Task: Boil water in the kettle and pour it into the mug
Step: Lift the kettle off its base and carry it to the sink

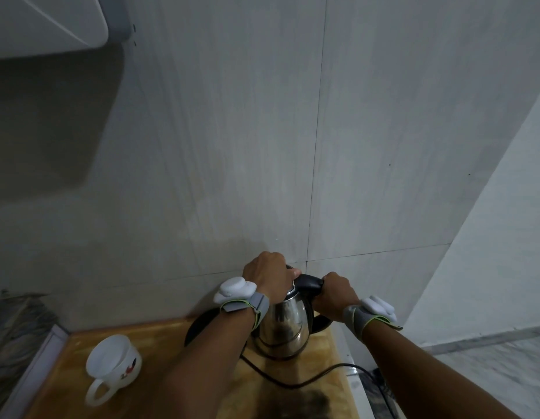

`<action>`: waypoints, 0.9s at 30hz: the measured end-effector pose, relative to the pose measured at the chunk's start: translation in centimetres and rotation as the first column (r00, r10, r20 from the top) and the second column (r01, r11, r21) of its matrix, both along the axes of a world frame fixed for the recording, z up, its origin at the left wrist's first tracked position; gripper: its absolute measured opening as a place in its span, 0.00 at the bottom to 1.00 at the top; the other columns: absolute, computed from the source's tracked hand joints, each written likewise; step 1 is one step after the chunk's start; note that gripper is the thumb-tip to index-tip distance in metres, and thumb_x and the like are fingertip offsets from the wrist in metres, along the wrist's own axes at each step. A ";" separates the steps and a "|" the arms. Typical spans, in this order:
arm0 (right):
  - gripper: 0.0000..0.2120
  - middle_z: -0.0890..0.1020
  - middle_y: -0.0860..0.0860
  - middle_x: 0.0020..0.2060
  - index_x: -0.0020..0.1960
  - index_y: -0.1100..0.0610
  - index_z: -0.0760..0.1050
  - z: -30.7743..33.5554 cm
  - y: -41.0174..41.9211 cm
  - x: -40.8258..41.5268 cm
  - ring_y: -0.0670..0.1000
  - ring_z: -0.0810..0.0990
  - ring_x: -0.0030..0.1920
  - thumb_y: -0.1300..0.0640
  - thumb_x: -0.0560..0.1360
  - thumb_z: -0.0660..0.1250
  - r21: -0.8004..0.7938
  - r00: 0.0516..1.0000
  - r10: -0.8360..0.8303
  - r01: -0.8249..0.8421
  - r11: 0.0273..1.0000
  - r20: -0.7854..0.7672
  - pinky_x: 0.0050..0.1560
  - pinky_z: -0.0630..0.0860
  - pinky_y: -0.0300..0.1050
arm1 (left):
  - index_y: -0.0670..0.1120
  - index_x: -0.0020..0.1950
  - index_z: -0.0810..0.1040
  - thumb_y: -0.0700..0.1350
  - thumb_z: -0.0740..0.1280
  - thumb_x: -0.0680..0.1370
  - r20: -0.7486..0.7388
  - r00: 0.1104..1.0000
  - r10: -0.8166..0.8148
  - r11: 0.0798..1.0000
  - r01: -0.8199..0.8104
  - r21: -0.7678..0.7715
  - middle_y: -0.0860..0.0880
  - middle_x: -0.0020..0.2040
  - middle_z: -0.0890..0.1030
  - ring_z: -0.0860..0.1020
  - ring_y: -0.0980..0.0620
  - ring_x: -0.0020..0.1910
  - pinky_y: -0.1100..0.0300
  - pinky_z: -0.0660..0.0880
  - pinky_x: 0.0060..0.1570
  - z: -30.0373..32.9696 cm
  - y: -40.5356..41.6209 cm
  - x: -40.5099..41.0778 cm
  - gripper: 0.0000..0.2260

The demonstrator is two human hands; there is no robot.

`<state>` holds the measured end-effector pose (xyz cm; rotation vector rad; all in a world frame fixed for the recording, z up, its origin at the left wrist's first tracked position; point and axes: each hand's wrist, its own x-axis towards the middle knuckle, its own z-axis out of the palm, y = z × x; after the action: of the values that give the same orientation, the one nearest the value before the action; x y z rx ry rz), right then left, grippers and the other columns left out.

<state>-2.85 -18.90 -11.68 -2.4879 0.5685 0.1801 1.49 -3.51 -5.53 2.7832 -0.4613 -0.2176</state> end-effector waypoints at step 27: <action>0.15 0.73 0.47 0.36 0.39 0.51 0.64 -0.6 -0.1 0.6 0.49 0.77 0.39 0.54 0.70 0.72 -0.043 1.000 -0.002 0.002 0.999 -0.008 0.39 0.75 0.42 | 0.44 0.48 0.82 0.55 0.66 0.83 0.118 0.993 0.001 1.000 -0.003 0.018 0.43 0.53 0.85 0.83 0.42 0.51 0.57 0.69 0.44 0.1 -0.8 -0.9 0.15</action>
<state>-2.30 -18.99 -12.33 -2.5291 0.5835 0.1785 0.60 -4.27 -5.40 2.8249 -0.4875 -0.0579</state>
